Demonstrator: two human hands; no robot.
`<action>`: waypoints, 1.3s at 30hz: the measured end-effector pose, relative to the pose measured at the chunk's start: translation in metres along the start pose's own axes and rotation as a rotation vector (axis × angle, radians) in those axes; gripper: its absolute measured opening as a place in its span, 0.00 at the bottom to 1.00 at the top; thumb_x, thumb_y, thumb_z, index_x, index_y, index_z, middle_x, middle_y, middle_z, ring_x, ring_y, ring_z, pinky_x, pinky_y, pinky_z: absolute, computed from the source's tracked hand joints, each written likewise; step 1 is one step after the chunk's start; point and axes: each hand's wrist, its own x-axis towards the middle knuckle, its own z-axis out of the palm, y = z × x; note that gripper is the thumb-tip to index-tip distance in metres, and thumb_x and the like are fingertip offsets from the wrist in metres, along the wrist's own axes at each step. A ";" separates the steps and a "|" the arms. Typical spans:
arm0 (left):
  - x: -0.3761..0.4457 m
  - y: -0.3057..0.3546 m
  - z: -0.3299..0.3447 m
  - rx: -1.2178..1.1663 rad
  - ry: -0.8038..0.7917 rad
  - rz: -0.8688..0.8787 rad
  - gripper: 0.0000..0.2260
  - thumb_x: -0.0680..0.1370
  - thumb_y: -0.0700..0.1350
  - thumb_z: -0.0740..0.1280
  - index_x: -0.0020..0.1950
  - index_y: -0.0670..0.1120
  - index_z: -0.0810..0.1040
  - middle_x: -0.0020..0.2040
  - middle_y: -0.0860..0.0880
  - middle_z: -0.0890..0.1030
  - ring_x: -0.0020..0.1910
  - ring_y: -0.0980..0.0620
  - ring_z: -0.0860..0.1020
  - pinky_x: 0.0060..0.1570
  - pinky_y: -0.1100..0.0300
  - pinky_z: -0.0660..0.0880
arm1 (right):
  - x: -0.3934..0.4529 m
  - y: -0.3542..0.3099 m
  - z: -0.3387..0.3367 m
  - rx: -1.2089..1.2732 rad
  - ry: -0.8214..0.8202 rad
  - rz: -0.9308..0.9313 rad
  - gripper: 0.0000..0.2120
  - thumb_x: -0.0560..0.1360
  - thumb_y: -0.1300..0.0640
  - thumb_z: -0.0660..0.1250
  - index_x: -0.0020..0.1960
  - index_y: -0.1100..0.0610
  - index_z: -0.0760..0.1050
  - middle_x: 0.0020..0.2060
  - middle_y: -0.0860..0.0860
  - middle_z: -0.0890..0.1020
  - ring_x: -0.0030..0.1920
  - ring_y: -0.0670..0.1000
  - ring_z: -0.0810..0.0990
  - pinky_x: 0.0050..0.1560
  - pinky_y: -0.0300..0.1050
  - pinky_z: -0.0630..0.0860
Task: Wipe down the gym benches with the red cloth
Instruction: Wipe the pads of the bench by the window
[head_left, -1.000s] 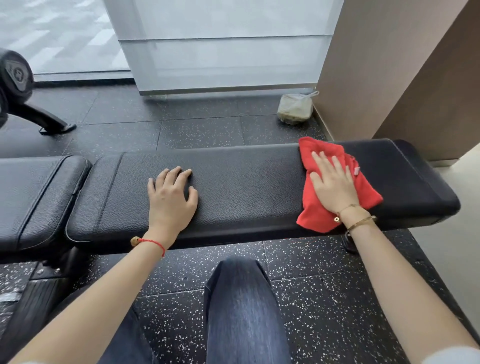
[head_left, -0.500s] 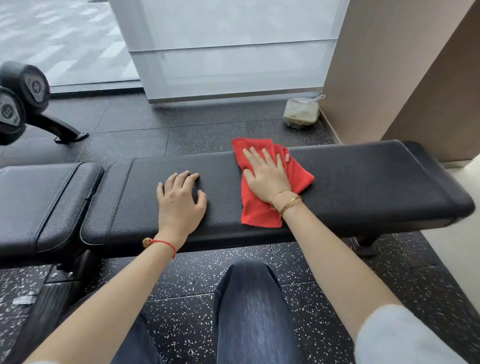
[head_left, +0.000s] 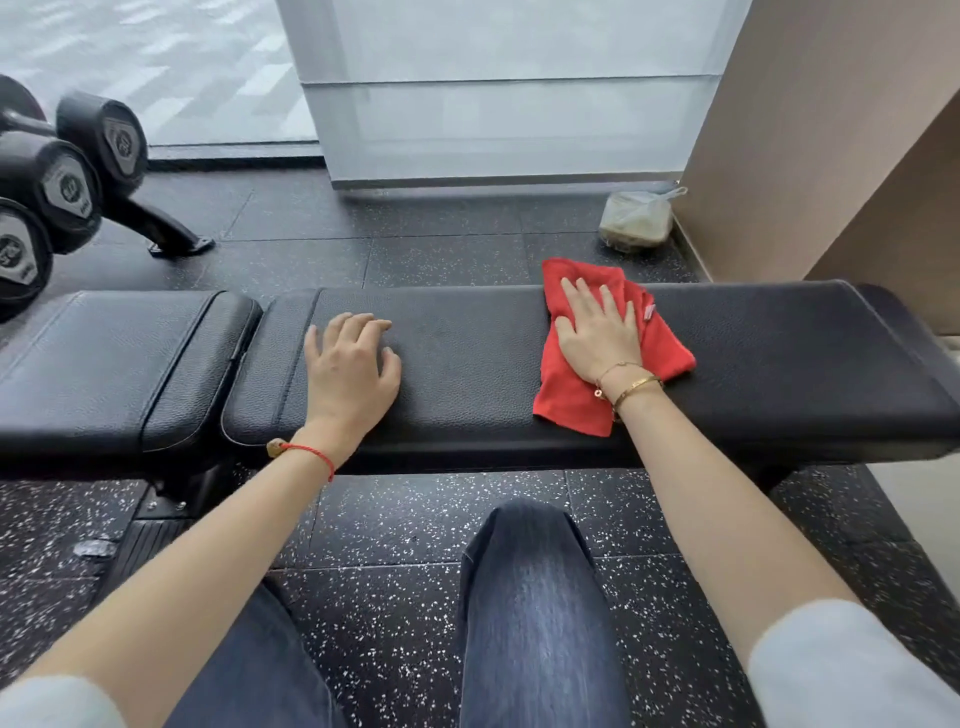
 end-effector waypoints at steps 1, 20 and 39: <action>0.000 -0.010 -0.003 0.010 -0.008 -0.023 0.16 0.77 0.44 0.65 0.65 0.46 0.77 0.66 0.47 0.77 0.70 0.44 0.69 0.73 0.41 0.56 | 0.006 -0.012 0.002 -0.001 -0.011 0.012 0.28 0.81 0.48 0.50 0.79 0.46 0.48 0.79 0.45 0.52 0.79 0.53 0.48 0.77 0.59 0.41; -0.004 -0.065 -0.008 -0.033 -0.042 -0.074 0.18 0.78 0.47 0.62 0.67 0.50 0.75 0.68 0.49 0.74 0.71 0.47 0.67 0.73 0.41 0.57 | -0.047 -0.069 0.032 0.004 0.041 -0.250 0.27 0.80 0.48 0.54 0.78 0.44 0.53 0.78 0.43 0.57 0.78 0.49 0.52 0.77 0.57 0.42; -0.005 -0.062 -0.009 -0.061 -0.017 -0.098 0.17 0.77 0.47 0.63 0.66 0.49 0.77 0.68 0.49 0.75 0.70 0.46 0.68 0.73 0.41 0.55 | -0.059 -0.127 0.045 0.002 -0.001 -0.421 0.27 0.80 0.49 0.54 0.78 0.44 0.52 0.78 0.43 0.57 0.78 0.49 0.52 0.78 0.55 0.41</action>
